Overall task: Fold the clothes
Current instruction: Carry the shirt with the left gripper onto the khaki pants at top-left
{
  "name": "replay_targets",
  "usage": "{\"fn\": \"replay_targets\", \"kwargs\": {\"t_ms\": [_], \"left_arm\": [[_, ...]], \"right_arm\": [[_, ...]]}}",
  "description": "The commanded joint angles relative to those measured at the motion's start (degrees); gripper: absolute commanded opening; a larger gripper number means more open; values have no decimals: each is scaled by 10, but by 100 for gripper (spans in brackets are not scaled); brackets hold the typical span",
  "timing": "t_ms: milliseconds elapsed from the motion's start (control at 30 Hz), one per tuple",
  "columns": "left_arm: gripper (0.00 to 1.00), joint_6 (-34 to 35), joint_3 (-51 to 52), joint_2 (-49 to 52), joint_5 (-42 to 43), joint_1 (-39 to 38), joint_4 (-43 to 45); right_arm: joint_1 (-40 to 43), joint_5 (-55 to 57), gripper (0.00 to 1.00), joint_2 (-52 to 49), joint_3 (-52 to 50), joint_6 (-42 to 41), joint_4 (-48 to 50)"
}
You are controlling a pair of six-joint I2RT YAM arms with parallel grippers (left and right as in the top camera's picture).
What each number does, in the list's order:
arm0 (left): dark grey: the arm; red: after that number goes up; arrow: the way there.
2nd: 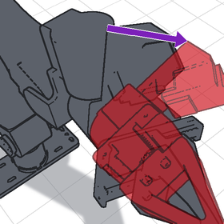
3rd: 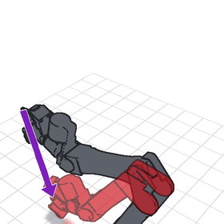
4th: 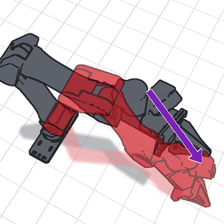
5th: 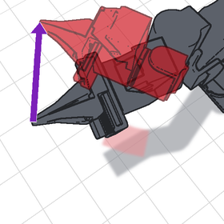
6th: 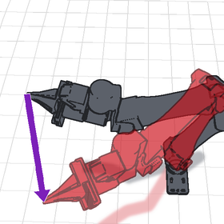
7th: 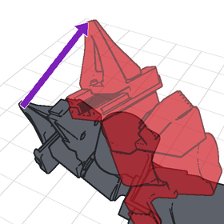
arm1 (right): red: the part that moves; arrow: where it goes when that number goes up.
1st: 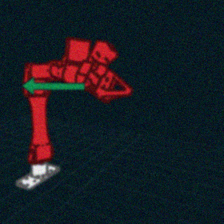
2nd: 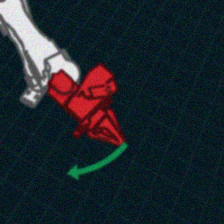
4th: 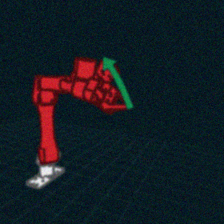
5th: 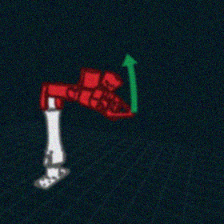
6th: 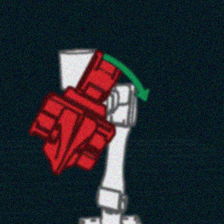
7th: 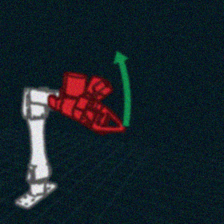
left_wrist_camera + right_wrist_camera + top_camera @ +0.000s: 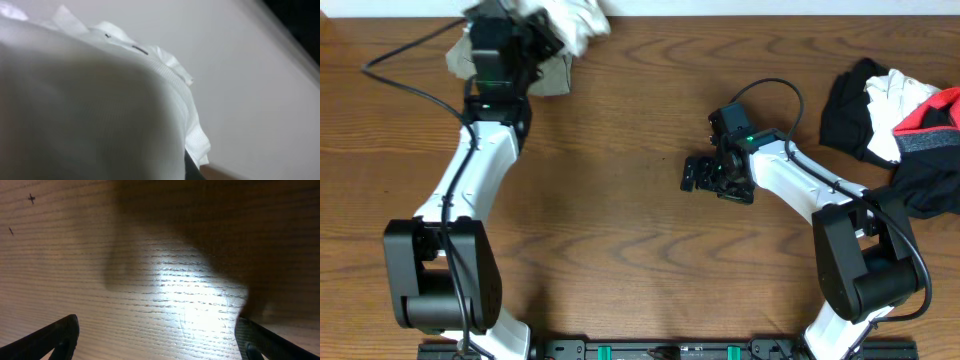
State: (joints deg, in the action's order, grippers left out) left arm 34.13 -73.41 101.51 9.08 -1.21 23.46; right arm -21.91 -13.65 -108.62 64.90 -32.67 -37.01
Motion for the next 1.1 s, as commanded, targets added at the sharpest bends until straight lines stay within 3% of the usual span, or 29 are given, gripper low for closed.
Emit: {"fn": "replay_targets", "kwargs": {"t_ms": [0,167,400,600,700,800,967,1067], "left_arm": [[6,-4,-23,34,-49,21,60],[6,4,-40,145,-75,38,162],[6,79,-114,331,-44,52,161],[10,101,-113,372,-10,63,118],[33,101,-113,370,26,69,102],[71,101,-113,367,73,77,102],[97,101,-113,322,110,87,42],[98,101,-113,272,104,86,-35]], "right_arm": [[-21,-38,99,-88,-66,-3,2],[-21,-47,99,-88,-66,-3,6],[-21,-61,99,-88,-66,-5,20],[-21,-61,99,-88,-66,-5,20],[-21,-60,99,-88,-66,-5,21],[-21,-58,99,-88,-66,-5,21],[-22,-56,99,-88,-66,-5,23],[-22,-56,99,-88,-66,-5,23]]}}
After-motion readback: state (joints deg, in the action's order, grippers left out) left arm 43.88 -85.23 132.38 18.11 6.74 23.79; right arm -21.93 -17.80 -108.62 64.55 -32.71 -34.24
